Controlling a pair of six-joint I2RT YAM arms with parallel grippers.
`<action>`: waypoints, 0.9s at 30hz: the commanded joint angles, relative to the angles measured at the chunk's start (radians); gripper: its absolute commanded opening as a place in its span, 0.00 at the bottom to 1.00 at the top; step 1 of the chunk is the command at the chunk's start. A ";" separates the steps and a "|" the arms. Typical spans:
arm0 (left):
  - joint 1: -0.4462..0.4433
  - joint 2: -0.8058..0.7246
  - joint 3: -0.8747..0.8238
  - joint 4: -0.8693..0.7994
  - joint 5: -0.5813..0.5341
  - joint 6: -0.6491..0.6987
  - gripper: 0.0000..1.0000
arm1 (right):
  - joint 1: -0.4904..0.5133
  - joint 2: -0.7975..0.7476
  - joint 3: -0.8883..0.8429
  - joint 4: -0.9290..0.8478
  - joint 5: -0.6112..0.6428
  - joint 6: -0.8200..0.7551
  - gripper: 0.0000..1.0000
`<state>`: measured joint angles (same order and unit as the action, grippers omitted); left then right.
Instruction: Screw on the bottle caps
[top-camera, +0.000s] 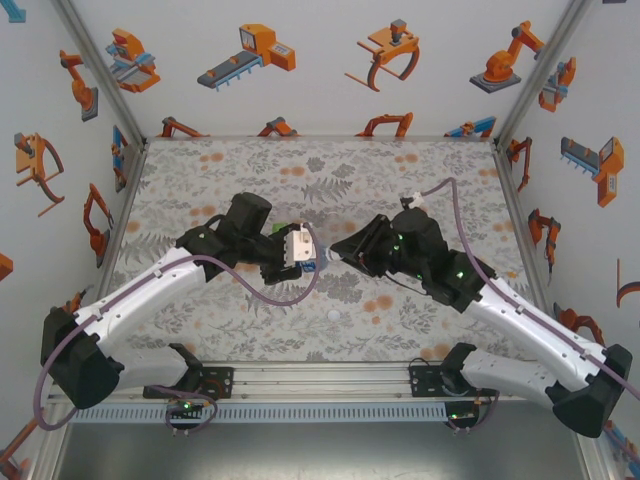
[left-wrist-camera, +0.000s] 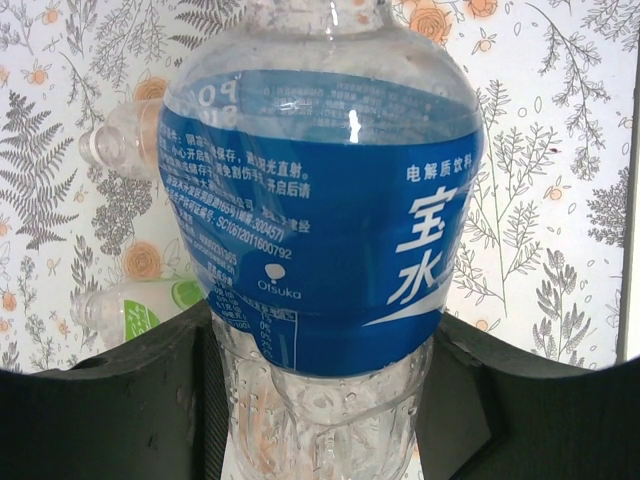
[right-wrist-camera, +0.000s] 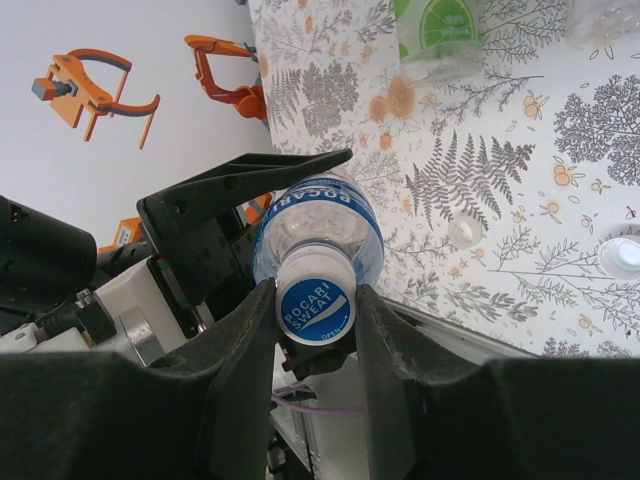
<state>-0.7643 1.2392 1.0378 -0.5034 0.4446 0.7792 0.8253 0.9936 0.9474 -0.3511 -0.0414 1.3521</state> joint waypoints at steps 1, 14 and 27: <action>-0.024 -0.029 0.024 0.141 0.125 -0.013 0.00 | 0.008 0.029 0.002 -0.019 -0.069 -0.031 0.00; -0.024 -0.034 0.012 0.142 0.150 -0.005 0.00 | 0.007 -0.036 0.017 -0.053 0.028 -0.077 0.39; -0.026 -0.033 0.018 0.113 0.160 0.008 0.00 | 0.006 -0.042 0.091 -0.091 0.045 -0.231 0.62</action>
<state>-0.7853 1.2312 1.0355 -0.4099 0.5568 0.7792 0.8268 0.9581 0.9817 -0.4038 -0.0204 1.2240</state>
